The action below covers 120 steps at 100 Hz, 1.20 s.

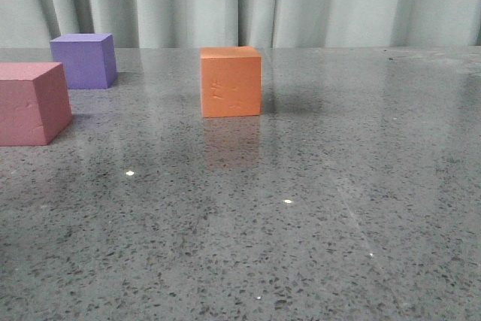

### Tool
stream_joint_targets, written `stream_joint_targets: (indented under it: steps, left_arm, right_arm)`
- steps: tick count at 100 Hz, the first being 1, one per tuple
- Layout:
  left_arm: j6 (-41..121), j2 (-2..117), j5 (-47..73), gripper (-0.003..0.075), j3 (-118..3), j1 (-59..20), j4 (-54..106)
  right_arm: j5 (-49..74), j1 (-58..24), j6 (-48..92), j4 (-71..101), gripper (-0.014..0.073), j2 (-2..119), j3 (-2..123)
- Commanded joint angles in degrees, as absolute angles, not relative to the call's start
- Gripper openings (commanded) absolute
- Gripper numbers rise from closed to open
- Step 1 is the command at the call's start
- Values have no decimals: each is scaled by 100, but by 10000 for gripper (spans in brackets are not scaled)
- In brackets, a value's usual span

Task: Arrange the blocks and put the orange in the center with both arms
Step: 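Lower the left gripper around the orange cube and close on it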

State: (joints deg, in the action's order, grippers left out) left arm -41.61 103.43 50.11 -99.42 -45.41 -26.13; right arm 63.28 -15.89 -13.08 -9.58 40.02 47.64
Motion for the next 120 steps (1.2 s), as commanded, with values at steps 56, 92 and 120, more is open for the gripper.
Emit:
stream_joint_targets:
  steps: [56, 92, 120]
  left_arm:
    - [-4695, 10532, 5175, 556, -10269, -4596, -2847]
    - [-4972, 10797, 5433, 556, -10269, -4596, -2885]
    - [-5102, 10911, 5443, 556, -10269, -4596, -2885]
  right_arm:
    - [6040, -1563, -1275, -1051, 634, 3994, 4900]
    - [6040, -1562, -1275, -1045, 634, 3994, 4900]
    - [6037, -1562, -1275, -1018, 634, 3994, 4900]
